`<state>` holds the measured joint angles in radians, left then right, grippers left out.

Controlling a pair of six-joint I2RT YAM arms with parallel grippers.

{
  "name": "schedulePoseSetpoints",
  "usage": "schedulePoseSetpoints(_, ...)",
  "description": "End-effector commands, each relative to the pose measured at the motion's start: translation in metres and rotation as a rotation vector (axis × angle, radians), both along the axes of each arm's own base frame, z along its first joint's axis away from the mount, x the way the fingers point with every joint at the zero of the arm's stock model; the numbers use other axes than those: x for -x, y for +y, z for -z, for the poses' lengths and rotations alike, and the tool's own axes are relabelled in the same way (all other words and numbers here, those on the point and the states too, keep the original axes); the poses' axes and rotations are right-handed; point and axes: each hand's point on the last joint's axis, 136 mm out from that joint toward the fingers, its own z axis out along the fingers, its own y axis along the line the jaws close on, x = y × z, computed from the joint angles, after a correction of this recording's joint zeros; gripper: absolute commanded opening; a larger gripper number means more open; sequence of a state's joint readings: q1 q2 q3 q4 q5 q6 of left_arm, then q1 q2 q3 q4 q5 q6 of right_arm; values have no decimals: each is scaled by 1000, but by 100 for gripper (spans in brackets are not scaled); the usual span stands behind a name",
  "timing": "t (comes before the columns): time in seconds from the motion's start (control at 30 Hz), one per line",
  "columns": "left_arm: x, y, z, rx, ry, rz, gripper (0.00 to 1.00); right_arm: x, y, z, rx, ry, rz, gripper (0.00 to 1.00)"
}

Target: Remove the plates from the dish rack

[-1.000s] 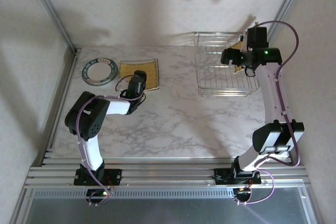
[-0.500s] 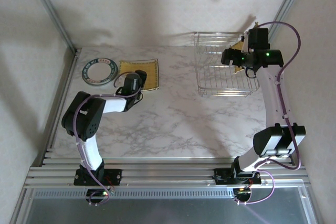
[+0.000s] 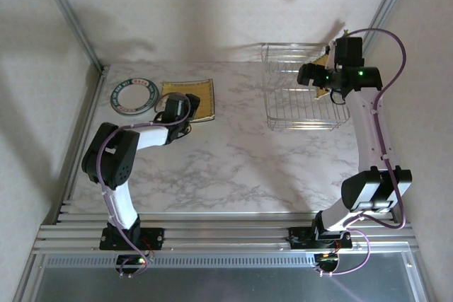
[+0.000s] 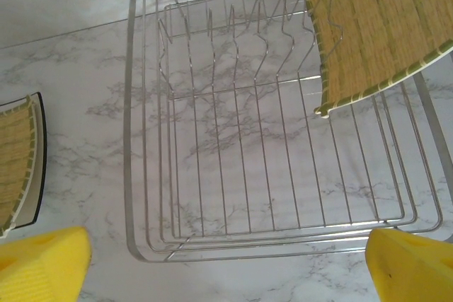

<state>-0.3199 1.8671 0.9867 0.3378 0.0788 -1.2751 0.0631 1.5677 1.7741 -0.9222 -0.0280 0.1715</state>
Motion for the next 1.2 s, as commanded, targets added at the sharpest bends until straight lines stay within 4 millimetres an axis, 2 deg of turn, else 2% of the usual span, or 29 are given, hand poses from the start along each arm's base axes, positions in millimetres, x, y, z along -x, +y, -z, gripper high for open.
schedulePoseSetpoints(0.0, 14, -7, 18, 18, 103, 50, 100, 0, 2, -5, -21, -21, -4, 99)
schedulePoseSetpoints(0.17, 22, -13, 25, 74, 146, 70, 100, -1, 2, -6, -19, -24, -5, 99)
schedulePoseSetpoints(0.33, 27, -14, 25, 89, 187, 74, 100, -1, 3, -5, -29, -26, -4, 99)
schedulePoseSetpoints(0.6, 21, -6, -1, 89, 164, 54, 100, -1, 3, -4, -28, -23, -3, 99)
schedulePoseSetpoints(1.0, 28, -2, -7, 102, 149, 51, 100, -3, 2, -4, -20, -23, -1, 99)
schedulePoseSetpoints(1.17, 27, 6, -31, 14, 85, 57, 100, -5, -5, -4, -13, -16, 10, 99)
